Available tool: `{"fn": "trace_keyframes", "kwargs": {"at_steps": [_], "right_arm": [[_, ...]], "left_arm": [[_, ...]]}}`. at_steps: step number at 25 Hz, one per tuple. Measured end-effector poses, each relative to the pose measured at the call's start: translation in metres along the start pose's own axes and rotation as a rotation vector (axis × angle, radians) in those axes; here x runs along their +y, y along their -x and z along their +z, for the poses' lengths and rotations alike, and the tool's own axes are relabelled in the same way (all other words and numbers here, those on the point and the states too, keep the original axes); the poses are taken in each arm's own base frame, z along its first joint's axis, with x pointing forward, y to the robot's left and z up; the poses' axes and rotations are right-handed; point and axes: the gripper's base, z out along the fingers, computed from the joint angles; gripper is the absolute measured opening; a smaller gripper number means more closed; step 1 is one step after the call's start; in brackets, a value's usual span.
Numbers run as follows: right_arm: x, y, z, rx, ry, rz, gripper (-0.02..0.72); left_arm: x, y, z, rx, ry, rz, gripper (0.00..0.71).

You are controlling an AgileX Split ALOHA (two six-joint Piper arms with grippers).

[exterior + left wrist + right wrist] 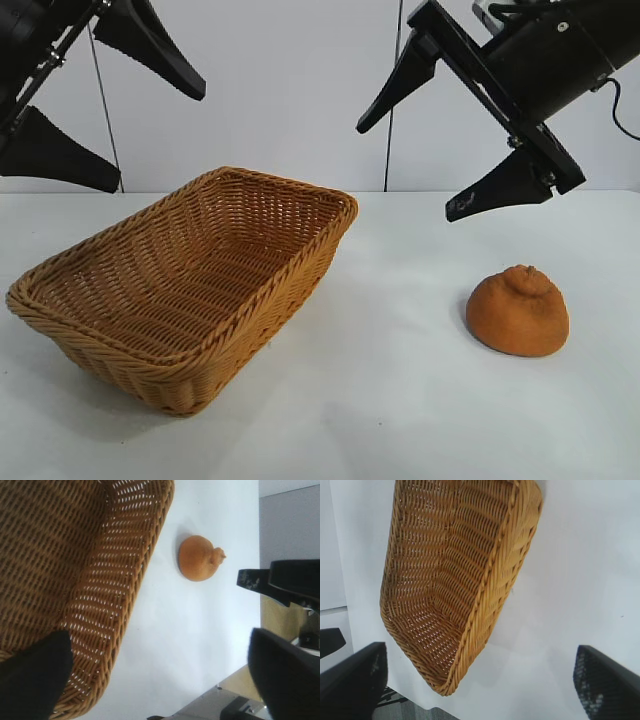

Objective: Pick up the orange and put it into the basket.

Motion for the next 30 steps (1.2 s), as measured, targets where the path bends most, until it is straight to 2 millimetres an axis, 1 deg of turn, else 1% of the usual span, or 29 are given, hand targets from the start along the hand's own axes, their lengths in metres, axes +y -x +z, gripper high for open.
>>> {"fn": "trace_keyframes", "kwargs": {"at_steps": [30], "right_arm": [[0.0001,0.0003,0.0,-0.004,0.001,0.002,0.694]], "left_arm": [[0.0004,0.0012,0.0,-0.014,0.004,0.002,0.675]]}}
